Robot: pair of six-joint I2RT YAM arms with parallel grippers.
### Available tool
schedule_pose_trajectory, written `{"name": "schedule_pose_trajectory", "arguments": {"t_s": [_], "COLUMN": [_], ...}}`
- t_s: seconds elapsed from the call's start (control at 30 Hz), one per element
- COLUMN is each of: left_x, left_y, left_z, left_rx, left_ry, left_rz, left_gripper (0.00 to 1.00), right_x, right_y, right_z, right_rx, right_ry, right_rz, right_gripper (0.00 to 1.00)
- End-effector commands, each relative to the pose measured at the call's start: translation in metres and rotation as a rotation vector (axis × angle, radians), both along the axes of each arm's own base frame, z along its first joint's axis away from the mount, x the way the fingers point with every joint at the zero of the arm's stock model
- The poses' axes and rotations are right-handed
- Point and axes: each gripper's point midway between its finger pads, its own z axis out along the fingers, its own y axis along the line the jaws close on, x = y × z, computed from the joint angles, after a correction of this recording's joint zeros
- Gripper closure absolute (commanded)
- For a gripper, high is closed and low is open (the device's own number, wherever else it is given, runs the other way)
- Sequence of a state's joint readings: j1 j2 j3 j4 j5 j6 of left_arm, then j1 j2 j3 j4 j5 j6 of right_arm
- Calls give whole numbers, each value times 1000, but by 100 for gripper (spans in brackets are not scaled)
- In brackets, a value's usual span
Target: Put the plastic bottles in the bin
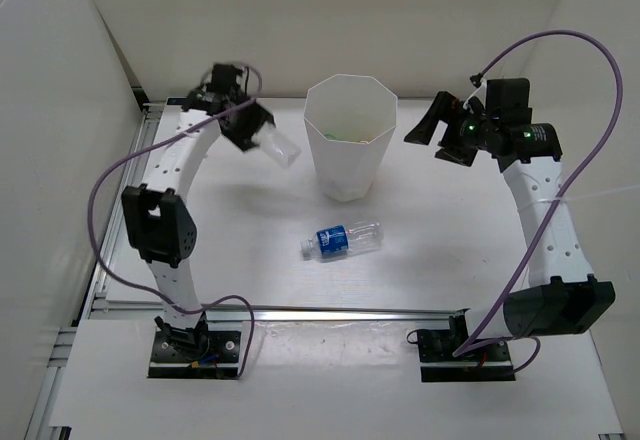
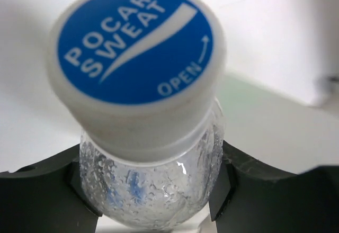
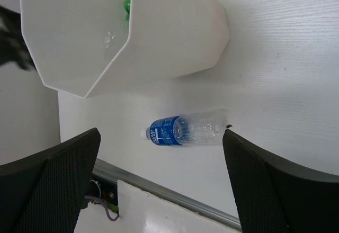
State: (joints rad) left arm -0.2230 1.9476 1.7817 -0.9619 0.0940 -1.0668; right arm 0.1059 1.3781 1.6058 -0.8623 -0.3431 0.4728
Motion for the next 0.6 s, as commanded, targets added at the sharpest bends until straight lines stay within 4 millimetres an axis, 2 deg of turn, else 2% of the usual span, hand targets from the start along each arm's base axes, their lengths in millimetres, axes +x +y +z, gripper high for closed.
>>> {"name": "schedule_pose_trajectory", "arguments": {"t_s": [0.0, 0.1, 0.13, 0.17, 0.2, 0.23, 0.27, 0.3, 0.33, 0.4, 0.43, 0.53, 0.57], "left_x": [25, 31, 32, 38, 37, 36, 42, 39, 39, 39, 39, 36, 39], "left_y": [-4, -34, -43, -54, -72, -83, -95, -112, -120, -139, -139, -159, -162], "left_z": [190, 228, 248, 245, 251, 270, 264, 271, 280, 278, 277, 255, 242], "left_rx": [37, 32, 16, 29, 13, -8, -3, -16, -18, -7, -7, -14, -7], "left_ry": [-546, -672, -731, -744, -771, -826, -833, -865, -903, -932, -932, -902, -880], "left_rz": [-14, -106, -134, -169, -212, -238, -278, -309, -327, -379, -379, -464, -486], "left_gripper": [35, 38, 38, 38, 38, 38, 38, 38, 37, 34, 31, 7, 0], "right_x": [0, 1, 2, 2, 2, 2, 2, 2, -1, 0, -5, -10, -13], "right_y": [2, 5, 5, 5, 5, 5, 5, 5, 4, 2, 2, 1, -1], "right_z": [8, 11, 12, 12, 12, 12, 12, 12, 14, 13, 12, 14, 8], "right_rx": [26, 39, 40, 40, 40, 40, 40, 40, 34, 27, 26, 27, 19], "right_ry": [-35, -46, -55, -55, -55, -55, -55, -55, -61, -62, -54, -65, -52], "right_rz": [-4, 12, 12, 12, 12, 12, 12, 12, 17, 7, 7, 7, -1], "right_gripper": [0, 0, 0, 0, 0, 0, 0, 0, 0, 0, 0, 0, 0]}}
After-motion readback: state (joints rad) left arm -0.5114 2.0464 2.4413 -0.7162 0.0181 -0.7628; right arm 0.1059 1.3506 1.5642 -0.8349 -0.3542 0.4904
